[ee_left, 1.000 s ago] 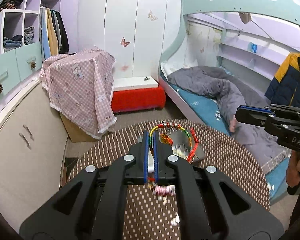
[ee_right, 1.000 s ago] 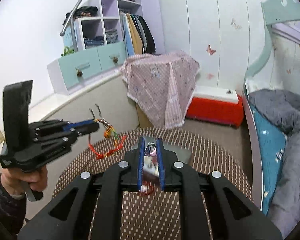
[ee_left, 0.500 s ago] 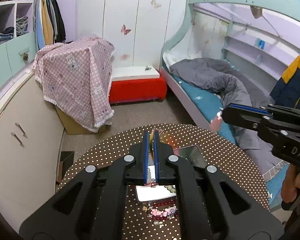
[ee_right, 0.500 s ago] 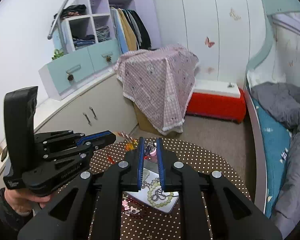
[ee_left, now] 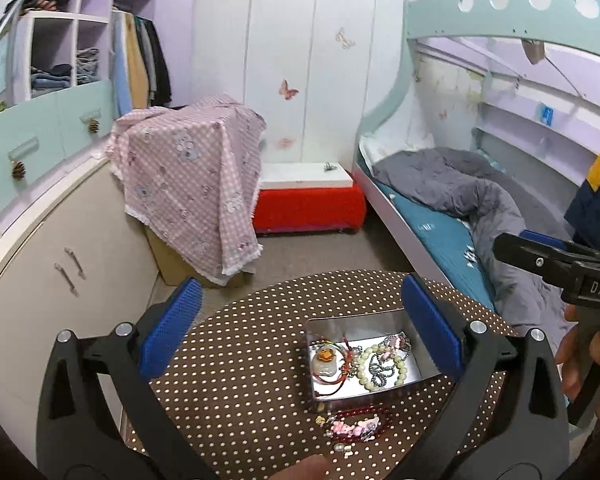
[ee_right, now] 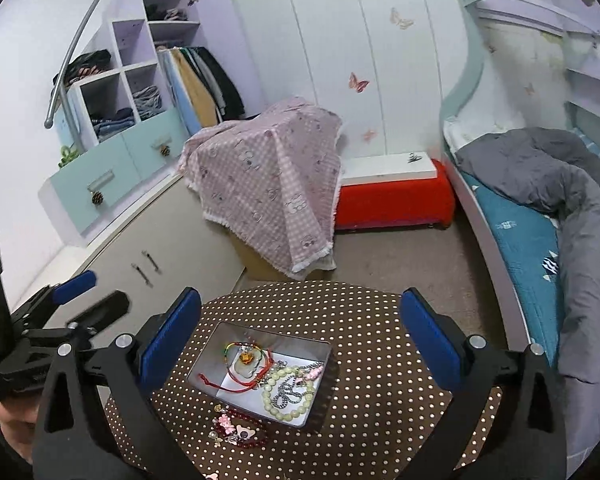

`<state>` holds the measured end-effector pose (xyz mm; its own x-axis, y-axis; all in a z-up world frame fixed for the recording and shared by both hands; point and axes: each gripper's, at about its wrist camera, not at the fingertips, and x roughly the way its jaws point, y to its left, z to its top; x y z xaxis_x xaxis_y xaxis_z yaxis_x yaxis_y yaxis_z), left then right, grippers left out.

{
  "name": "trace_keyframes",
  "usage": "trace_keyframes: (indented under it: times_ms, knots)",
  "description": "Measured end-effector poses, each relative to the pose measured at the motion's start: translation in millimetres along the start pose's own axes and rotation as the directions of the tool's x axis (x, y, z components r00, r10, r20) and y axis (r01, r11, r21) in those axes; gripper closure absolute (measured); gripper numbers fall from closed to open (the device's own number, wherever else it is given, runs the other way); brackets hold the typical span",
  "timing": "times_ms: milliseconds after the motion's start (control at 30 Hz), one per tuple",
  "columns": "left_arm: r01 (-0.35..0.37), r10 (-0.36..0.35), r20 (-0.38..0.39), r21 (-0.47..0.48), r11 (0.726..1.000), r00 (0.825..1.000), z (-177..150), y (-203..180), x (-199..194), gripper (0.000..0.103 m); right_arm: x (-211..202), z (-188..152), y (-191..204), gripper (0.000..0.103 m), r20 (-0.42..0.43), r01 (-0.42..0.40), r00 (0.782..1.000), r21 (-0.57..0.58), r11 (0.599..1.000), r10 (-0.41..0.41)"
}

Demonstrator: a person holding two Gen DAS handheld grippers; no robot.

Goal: Organize jewelry
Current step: 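Withdraw both open tools from the box toward the jewelry pile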

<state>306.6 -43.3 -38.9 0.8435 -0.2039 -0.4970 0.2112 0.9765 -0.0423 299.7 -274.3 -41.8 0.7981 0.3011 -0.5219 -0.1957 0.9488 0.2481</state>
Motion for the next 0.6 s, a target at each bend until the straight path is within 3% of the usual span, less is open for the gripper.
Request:
trace_keyframes:
  times_ms: [600]
  knots:
    - [-0.031,0.03,0.133,0.004,1.0,0.991,-13.1,3.8,-83.4,0.006,-54.3,-11.2,16.0,0.007,0.078,0.018,0.997,-0.01,1.0,-0.017]
